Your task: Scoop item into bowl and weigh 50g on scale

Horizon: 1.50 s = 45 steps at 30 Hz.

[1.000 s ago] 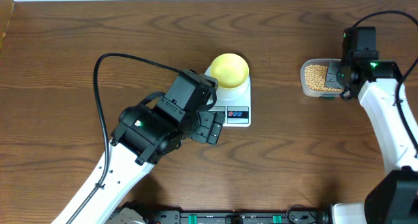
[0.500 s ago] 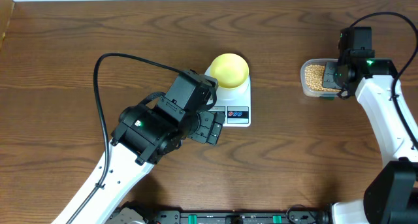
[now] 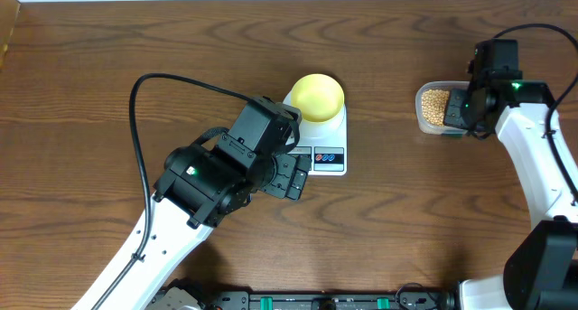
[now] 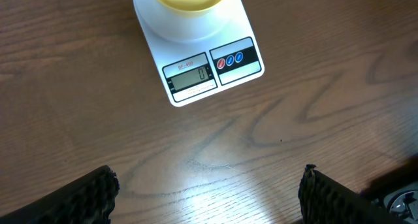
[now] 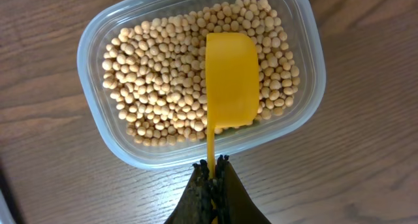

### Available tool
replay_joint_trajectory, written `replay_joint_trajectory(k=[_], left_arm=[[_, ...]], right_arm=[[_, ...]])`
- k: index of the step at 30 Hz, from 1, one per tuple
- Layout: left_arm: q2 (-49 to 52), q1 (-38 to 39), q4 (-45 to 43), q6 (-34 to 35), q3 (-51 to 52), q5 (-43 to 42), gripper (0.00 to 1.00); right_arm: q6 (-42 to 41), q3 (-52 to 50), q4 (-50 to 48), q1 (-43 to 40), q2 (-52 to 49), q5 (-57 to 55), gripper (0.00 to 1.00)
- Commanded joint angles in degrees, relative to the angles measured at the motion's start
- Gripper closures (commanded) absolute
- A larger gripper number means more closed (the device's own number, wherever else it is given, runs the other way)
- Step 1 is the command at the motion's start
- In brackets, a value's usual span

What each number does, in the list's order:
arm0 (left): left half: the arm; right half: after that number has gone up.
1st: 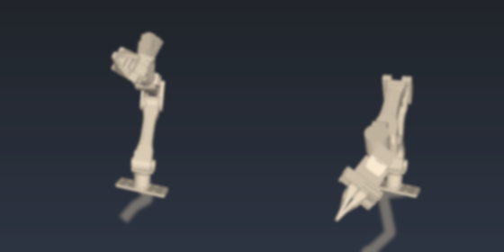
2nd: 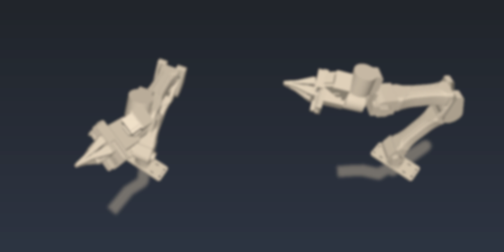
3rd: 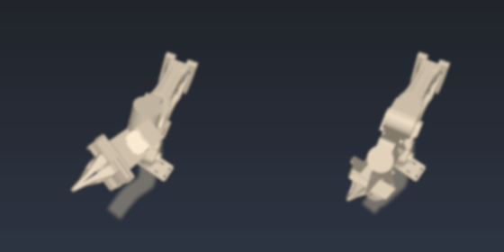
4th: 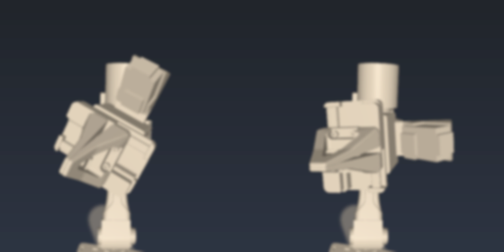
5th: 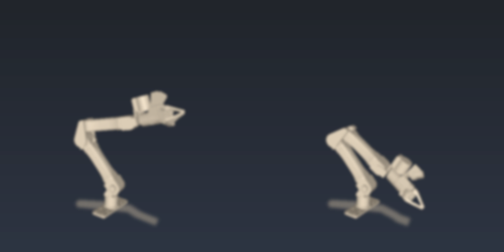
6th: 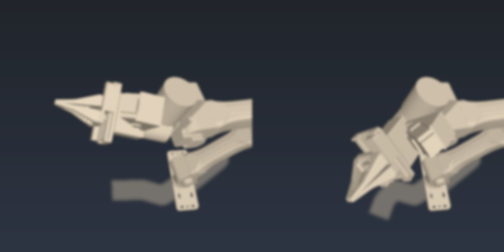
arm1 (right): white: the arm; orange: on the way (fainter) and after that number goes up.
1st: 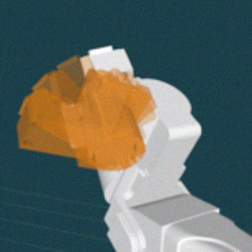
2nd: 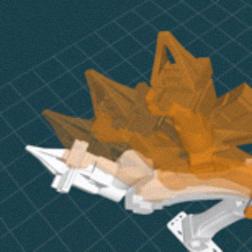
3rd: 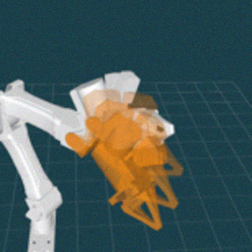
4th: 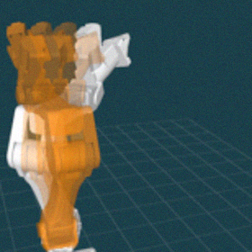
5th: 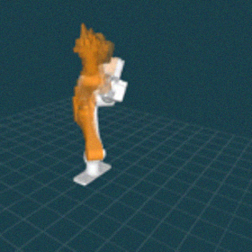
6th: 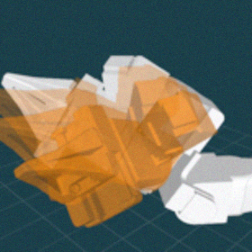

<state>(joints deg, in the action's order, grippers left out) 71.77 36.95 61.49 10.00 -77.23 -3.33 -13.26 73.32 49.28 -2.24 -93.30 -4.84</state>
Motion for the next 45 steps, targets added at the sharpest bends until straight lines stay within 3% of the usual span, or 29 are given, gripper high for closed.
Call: replay_joint_trajectory(k=[1, 12, 32, 45], left_arm=[[-0.72, -0.24, 0.17, -1.20, -1.86, -0.50, 0.09], [-0.72, -0.24, 0.17, -1.20, -1.86, -0.50, 0.09], [-0.72, -0.24, 0.17, -1.18, -1.86, -0.50, 0.09], [-0.72, -0.24, 0.17, -1.20, -1.86, -0.50, 0.09]], right_arm=[[-1.57, 0.85, 0.81, -1.68, -0.92, 4.13, 0.99], [-1.95, 0.85, 1.64, -5.27, -6.43, 11.45, 0.99], [-2.05, 4.46, 8.74, -5.29, -6.45, 18.60, 0.99], [0.94, 5.66, 9.88, -10.29, -6.47, 31.50, 0.99]])
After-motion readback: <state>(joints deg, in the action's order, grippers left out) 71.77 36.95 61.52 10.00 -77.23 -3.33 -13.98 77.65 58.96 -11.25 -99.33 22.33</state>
